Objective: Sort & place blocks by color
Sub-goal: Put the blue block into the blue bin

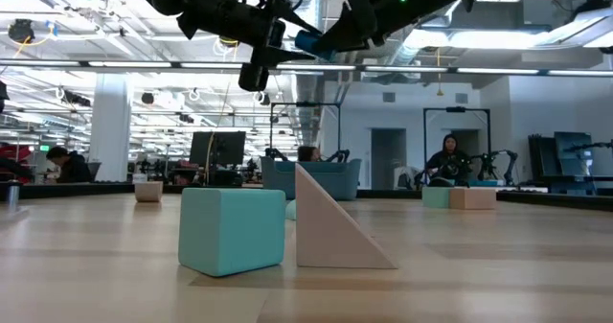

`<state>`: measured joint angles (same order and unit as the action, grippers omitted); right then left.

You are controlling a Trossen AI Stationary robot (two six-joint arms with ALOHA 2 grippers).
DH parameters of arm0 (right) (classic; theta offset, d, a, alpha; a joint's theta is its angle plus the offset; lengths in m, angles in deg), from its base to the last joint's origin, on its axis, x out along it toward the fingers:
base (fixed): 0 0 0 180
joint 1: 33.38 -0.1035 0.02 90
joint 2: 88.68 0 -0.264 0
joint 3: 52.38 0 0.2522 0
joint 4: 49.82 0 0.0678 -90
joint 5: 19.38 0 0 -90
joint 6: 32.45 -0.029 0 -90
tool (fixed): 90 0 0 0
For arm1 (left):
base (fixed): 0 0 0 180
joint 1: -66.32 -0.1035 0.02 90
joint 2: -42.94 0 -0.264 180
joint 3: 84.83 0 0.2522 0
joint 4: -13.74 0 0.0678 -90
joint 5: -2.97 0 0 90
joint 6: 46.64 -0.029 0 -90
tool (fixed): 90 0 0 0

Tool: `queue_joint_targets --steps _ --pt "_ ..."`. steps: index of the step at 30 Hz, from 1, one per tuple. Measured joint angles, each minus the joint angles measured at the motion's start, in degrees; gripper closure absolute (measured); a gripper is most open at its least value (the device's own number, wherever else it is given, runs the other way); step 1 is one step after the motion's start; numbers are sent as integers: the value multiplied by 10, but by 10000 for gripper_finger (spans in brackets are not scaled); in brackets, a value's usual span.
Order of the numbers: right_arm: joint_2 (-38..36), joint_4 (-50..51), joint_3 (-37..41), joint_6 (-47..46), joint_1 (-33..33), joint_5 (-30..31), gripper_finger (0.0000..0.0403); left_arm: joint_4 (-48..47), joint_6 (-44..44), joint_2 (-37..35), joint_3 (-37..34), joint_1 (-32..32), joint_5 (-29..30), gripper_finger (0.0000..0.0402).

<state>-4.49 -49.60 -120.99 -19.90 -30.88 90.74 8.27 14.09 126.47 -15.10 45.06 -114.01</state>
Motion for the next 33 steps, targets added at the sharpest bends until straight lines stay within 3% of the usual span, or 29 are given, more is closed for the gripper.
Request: queue_joint_targets --steps 5,8,11,15,20,24,30,33 --pt "0 -2 0 2 4 -2 242 0 -19 0 0 -18 -5 309" --pt "0 -2 0 -5 8 -1 236 -2 -62 0 0 -25 -9 309" --pt "0 10 -1 -68 18 14 224 -9 -111 0 0 -37 4 309" --pt "-6 116 0 -193 40 68 206 -46 -191 0 0 -60 86 309" --pt "-22 276 0 -338 72 53 190 -85 -353 5 0 -90 202 302" --pt "-32 330 0 -393 82 5 186 -92 -369 26 0 -125 208 300" --pt "-44 342 0 -439 80 -13 189 -63 -379 106 7 -157 187 299" --pt "-48 337 -1 -457 80 -40 190 -47 -358 138 27 -164 219 292"
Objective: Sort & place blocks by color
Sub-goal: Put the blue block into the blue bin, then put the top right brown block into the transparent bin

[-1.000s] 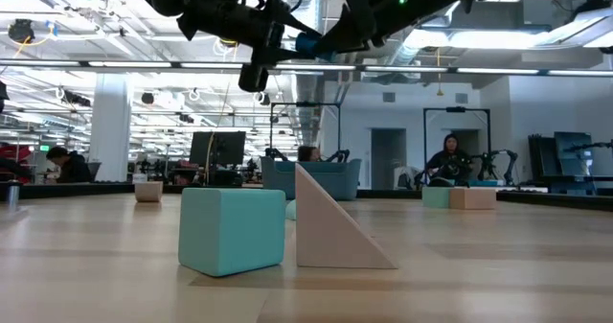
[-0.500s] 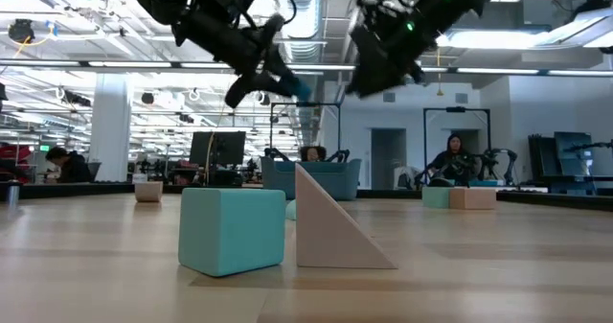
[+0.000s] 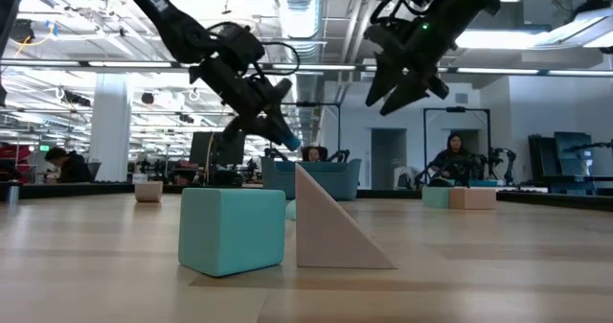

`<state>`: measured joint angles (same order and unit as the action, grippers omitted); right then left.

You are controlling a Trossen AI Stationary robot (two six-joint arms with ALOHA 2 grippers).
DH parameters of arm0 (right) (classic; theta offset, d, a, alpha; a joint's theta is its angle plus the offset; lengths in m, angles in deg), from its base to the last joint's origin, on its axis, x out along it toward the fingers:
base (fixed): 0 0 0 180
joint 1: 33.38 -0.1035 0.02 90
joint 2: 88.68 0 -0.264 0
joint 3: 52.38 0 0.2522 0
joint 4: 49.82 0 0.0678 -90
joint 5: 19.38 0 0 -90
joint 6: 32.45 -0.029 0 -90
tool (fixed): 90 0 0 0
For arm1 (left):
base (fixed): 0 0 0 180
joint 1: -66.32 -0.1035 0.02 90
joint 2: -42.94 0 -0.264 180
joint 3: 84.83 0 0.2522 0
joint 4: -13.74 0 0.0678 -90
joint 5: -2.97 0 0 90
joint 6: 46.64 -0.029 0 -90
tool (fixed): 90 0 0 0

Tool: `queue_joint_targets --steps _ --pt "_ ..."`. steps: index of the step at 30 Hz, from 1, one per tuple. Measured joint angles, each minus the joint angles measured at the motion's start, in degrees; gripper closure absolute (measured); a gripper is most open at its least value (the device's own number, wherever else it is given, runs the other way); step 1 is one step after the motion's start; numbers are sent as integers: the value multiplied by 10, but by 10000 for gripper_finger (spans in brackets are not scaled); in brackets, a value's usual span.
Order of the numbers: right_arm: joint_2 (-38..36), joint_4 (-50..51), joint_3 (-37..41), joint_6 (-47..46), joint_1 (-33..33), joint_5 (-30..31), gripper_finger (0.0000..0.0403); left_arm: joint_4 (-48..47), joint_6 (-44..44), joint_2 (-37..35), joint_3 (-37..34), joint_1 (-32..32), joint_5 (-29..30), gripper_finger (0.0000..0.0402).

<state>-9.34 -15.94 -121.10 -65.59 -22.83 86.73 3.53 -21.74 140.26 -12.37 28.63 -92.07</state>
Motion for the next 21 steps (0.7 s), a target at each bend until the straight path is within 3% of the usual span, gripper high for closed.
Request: queue_joint_targets --steps 8,16,21 --pt "-15 4 1 -5 2 -30 191 -39 -11 33 47 -6 66 223" --pt "-15 -3 1 7 37 -65 191 -43 -18 31 47 -7 2 183" --pt "-15 -9 1 77 75 -191 191 -57 12 16 47 -6 40 183"
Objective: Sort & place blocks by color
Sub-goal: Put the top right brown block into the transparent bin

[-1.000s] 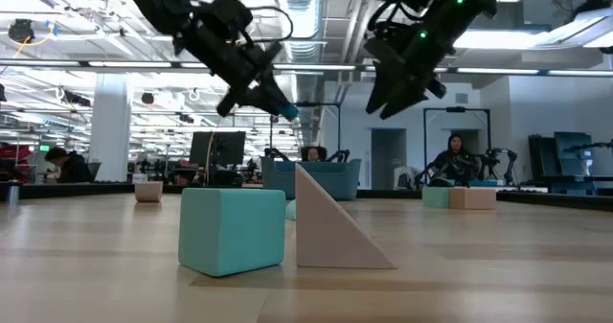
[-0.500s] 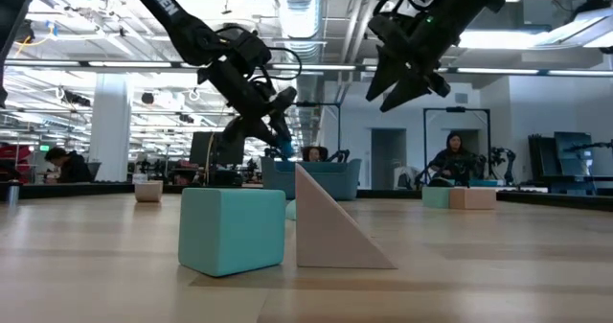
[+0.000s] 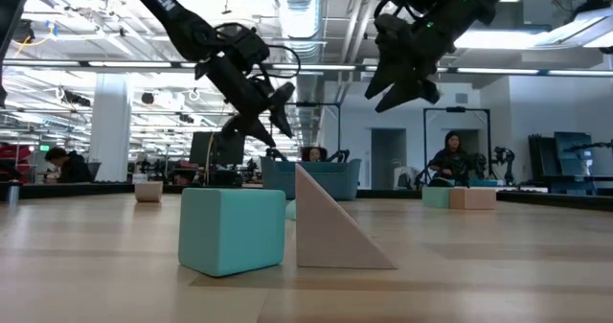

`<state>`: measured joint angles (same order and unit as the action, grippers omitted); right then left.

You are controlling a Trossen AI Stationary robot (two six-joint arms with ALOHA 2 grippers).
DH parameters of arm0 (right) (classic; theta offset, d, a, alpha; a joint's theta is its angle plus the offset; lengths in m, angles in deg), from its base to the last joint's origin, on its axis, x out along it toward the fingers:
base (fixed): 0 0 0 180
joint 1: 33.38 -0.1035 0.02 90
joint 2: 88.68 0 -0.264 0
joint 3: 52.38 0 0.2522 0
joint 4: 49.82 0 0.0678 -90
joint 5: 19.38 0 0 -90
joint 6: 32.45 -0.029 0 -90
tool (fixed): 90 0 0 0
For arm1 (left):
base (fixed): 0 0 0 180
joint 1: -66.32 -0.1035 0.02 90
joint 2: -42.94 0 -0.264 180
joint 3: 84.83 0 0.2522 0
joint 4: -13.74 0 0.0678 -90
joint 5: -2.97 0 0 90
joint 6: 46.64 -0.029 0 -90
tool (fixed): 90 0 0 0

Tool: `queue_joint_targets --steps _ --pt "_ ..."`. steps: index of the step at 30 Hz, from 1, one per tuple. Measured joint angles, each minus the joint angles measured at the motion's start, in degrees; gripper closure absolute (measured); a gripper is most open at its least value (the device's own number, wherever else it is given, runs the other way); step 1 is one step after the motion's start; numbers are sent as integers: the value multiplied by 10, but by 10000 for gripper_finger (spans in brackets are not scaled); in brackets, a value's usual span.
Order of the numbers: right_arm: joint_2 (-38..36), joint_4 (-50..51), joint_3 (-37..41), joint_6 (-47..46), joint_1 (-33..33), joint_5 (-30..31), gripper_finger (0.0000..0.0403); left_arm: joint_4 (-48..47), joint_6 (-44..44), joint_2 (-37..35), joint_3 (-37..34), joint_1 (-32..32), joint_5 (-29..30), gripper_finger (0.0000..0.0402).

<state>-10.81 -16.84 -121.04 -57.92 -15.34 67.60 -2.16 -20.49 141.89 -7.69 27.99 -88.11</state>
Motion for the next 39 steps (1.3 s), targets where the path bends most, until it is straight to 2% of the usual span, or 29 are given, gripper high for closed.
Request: queue_joint_targets --steps 3,13,19,24,26,29,33,36,39 --pt "0 -2 0 4 18 -46 193 -7 -14 -30 0 -1 15 183" --pt "8 -64 0 40 38 -61 214 -58 -110 -157 -1 45 132 182" --pt "49 -94 0 48 17 -64 224 -32 -95 -219 -77 79 151 182" --pt "59 -45 0 77 -14 -103 249 4 -92 -283 -159 130 58 182" --pt "59 -20 0 76 -26 -101 263 33 -89 -295 -185 171 50 182" --pt "54 30 0 62 -36 -81 282 59 -107 -295 -212 240 80 182" --pt "52 139 0 27 -28 -13 289 68 -126 -270 -215 324 144 182" --pt "52 198 0 46 -16 14 278 83 -98 -252 -215 362 193 182" --pt "52 225 0 90 -10 15 253 96 -63 -248 -215 380 202 182"
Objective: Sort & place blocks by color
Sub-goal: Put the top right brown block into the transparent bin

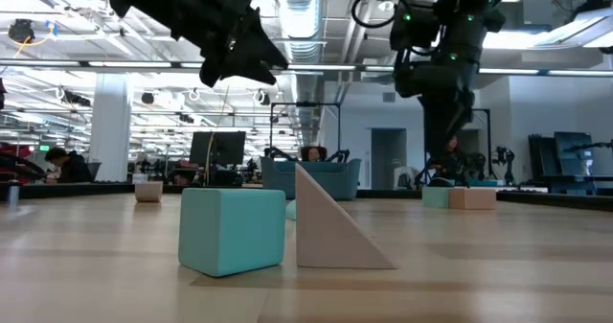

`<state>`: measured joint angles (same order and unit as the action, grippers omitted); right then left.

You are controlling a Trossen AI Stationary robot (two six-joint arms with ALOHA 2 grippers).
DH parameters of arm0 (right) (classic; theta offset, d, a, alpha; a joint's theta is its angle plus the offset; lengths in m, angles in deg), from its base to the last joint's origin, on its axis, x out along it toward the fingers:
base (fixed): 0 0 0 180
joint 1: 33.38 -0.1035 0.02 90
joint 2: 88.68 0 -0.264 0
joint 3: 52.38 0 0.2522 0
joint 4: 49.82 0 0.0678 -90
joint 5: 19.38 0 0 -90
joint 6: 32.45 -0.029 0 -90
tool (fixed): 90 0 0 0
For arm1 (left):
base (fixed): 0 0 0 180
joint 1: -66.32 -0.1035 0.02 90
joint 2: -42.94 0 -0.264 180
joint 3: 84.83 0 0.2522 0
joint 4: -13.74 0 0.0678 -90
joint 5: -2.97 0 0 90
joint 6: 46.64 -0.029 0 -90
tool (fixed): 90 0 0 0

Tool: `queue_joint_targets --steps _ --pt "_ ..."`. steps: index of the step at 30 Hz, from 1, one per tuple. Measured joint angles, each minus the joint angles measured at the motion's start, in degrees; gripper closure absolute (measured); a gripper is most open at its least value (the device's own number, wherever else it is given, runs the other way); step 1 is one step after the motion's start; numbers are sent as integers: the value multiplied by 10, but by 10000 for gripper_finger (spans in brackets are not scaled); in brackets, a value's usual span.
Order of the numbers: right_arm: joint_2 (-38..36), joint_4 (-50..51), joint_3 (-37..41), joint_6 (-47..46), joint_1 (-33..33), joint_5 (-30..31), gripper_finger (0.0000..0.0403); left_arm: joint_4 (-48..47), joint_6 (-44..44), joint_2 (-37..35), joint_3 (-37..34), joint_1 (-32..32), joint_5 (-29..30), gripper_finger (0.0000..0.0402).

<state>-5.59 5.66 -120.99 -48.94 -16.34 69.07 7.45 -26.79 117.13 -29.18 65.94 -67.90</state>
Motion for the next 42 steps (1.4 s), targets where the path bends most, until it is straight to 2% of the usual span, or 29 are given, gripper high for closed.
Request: queue_joint_targets --steps 5,9,12,15,21,26,33,36,39,42 --pt "0 10 0 29 -9 0 202 66 8 -1 0 11 -46 182" --pt "0 73 0 74 -48 0 171 73 3 -2 7 19 -56 182" --pt "0 128 0 112 -81 40 160 70 2 -2 7 25 -56 182" --pt "0 148 3 143 -100 104 159 69 -4 -2 7 27 -56 182" --pt "4 79 51 215 -86 102 159 1 -1 -2 7 27 -22 182" --pt "5 81 54 248 -91 159 159 -64 29 -2 7 27 -19 182" --pt "6 52 58 269 -61 175 158 -100 33 9 7 27 -17 182" --pt "7 45 68 262 -55 197 158 -97 41 9 7 25 15 182" --pt "6 43 77 263 -47 191 158 -96 44 9 7 25 55 182" --pt "7 33 90 285 -44 182 158 -96 26 9 7 20 68 182"
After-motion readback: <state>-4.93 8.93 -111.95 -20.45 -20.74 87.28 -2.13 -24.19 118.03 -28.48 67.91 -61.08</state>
